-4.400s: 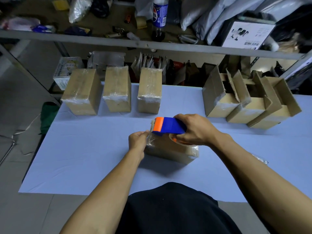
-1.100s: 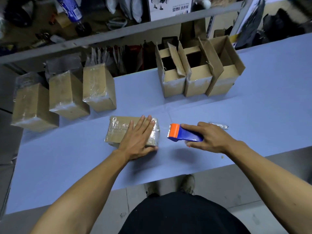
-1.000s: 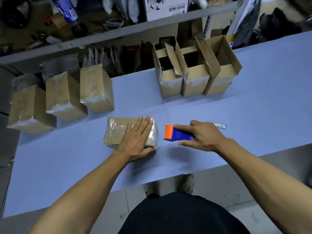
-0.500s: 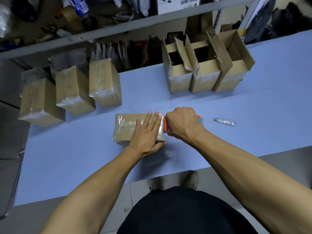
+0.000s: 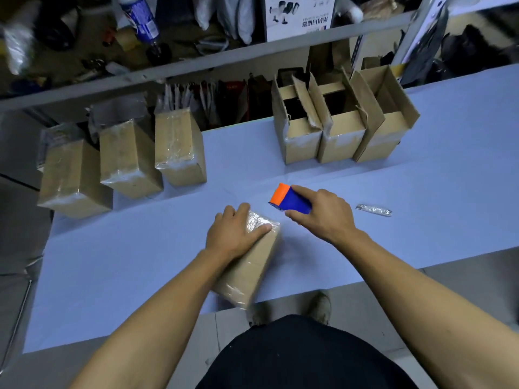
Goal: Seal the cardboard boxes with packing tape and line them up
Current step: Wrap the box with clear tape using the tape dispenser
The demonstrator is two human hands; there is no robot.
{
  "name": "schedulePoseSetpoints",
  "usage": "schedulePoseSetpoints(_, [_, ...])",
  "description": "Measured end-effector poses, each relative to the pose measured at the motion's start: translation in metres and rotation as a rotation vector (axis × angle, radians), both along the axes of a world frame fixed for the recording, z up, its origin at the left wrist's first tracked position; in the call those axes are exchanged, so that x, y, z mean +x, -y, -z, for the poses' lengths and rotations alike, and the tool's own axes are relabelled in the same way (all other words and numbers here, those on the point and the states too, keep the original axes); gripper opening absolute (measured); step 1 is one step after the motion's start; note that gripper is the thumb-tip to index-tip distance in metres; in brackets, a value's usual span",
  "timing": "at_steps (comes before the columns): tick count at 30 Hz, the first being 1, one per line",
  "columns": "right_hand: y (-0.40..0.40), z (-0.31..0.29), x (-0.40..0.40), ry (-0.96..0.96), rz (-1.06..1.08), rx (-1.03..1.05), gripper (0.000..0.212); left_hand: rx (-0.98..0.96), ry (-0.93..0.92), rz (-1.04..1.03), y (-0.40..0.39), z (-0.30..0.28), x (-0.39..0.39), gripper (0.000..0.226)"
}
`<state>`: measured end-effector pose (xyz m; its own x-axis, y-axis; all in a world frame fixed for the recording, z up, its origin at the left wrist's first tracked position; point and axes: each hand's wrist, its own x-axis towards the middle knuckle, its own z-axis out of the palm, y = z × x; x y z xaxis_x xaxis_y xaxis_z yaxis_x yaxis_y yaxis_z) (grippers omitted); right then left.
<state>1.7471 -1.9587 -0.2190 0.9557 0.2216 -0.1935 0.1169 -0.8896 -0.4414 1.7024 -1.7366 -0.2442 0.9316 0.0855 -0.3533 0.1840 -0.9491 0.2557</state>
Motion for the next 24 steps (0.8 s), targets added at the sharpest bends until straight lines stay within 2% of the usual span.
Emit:
schedulePoseSetpoints(3, [0.001, -0.003, -0.003, 0.032, 0.01, 0.062, 0.063, -0.175, -0.06, -0.324, 0.017, 0.002, -0.01, 0.069])
schedulePoseSetpoints(5, [0.002, -0.006, -0.005, 0.048, -0.004, 0.085, 0.064, -0.21, -0.04, -0.357, 0.024, 0.002, -0.014, 0.064])
schedulePoseSetpoints(9, [0.008, -0.013, -0.005, 0.098, -0.065, 0.171, 0.065, -0.212, -0.075, -0.292, 0.02, -0.005, -0.013, 0.063])
schedulePoseSetpoints(10, [0.01, -0.016, -0.004, 0.091, -0.09, 0.209, 0.066, -0.201, -0.028, -0.281, 0.015, -0.01, -0.012, 0.065])
schedulePoseSetpoints(12, [0.011, -0.023, -0.001, 0.074, -0.15, 0.245, 0.07, -0.201, 0.203, -0.249, 0.005, -0.017, -0.008, 0.06])
schedulePoseSetpoints(14, [0.009, -0.028, 0.001, 0.084, -0.21, 0.234, 0.075, -0.342, 0.364, -0.279, -0.002, -0.023, 0.0, 0.044])
schedulePoseSetpoints(15, [0.007, -0.029, 0.002, 0.098, -0.232, 0.228, 0.076, -0.505, 0.317, -0.367, -0.004, -0.029, 0.006, 0.035])
schedulePoseSetpoints(17, [0.004, -0.033, 0.003, 0.137, -0.263, 0.225, 0.076, -0.991, -0.007, -0.589, -0.002, -0.048, 0.016, 0.033])
schedulePoseSetpoints(18, [0.003, -0.035, 0.004, 0.156, -0.275, 0.226, 0.075, -1.166, -0.156, -0.638, -0.002, -0.055, 0.019, 0.033])
schedulePoseSetpoints(20, [0.003, -0.038, 0.004, 0.178, -0.294, 0.228, 0.074, -1.285, -0.257, -0.61, -0.005, -0.062, 0.023, 0.03])
schedulePoseSetpoints(24, [0.005, -0.04, 0.005, 0.188, -0.313, 0.234, 0.075, -1.295, -0.186, -0.571, -0.009, -0.064, 0.029, 0.016])
